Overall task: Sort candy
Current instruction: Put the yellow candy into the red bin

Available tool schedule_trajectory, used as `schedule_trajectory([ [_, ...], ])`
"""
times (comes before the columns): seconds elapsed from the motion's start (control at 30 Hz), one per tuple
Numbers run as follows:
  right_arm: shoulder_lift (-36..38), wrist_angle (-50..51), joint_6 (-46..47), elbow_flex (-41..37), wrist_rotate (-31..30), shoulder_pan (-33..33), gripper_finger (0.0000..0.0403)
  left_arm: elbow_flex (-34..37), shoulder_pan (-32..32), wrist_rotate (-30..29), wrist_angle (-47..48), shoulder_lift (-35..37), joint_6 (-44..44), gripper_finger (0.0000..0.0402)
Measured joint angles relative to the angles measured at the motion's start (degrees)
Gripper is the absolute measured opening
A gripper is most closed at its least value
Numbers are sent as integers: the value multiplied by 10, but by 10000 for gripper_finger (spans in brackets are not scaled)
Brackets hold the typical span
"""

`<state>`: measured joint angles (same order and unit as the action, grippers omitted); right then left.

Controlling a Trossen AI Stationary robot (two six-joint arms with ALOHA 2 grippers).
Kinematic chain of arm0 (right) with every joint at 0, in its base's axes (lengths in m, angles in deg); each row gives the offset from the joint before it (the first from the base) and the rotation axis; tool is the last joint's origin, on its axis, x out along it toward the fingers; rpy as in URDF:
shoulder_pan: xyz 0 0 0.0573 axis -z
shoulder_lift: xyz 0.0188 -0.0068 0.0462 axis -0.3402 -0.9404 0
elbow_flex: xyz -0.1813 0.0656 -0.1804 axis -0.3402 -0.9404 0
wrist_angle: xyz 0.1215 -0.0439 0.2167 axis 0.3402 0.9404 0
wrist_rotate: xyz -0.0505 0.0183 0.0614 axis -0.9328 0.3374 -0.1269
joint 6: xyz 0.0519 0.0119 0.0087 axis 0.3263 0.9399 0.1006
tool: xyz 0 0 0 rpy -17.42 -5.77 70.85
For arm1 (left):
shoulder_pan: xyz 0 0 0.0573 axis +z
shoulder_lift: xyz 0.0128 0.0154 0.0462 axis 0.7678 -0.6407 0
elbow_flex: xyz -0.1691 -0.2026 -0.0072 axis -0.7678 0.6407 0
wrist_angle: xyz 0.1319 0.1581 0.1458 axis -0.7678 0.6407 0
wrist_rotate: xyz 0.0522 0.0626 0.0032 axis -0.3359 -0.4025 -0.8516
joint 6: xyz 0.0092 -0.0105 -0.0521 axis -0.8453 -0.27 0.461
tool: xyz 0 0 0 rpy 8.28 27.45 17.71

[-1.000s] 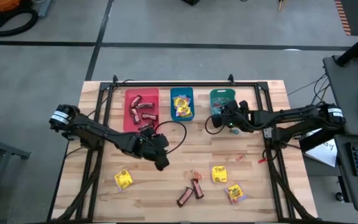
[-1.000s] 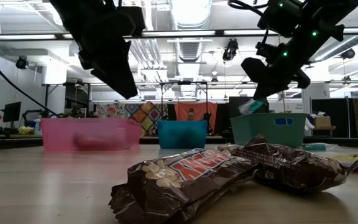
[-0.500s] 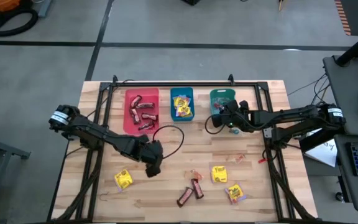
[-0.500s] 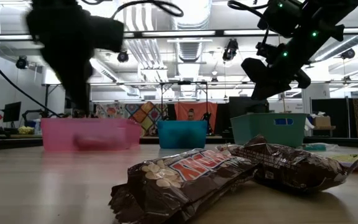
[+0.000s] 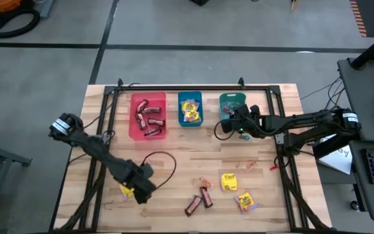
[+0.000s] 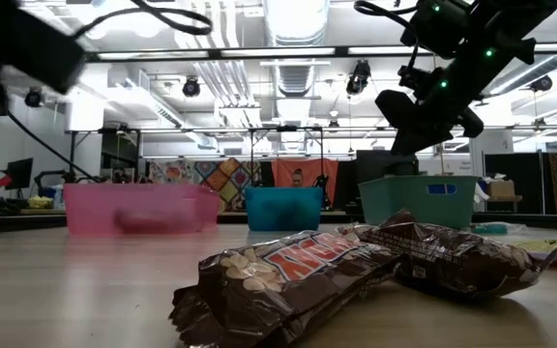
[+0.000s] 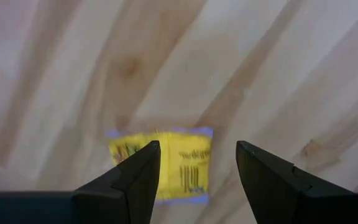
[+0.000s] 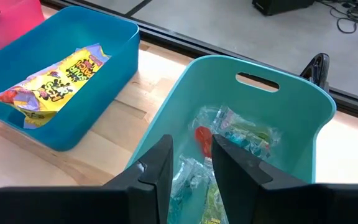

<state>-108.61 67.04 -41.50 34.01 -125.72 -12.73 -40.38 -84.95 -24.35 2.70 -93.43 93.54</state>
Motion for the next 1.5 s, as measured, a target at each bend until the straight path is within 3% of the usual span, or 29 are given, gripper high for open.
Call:
schedule_trajectory([
  [0.2, 0, 0, 0, 0, 1, 0, 104, 0, -42, 46, 1, -37, 80, 194],
  [0.67, 0, -5, 0, 0, 18, 0, 104, -2, -48, 42, -1, -124, 66, 186],
  [0.83, 0, -5, -1, 0, 28, -1, 104, -2, -49, 30, -6, -125, 71, 140],
  [1.0, 0, -5, -19, 0, 31, -7, 104, -8, -50, 16, -4, -124, 67, 60],
  [1.13, 15, -9, -26, -1, 66, -22, 104, -29, -50, -64, 1, -118, 46, 10],
  [1.3, 53, -10, -53, -1, 72, -54, 104, -71, -50, -167, 2, -80, -39, 22],
  [1.5, 90, -48, -135, -1, 113, -105, 104, -120, -48, -365, -48, -22, -231, 12],
])
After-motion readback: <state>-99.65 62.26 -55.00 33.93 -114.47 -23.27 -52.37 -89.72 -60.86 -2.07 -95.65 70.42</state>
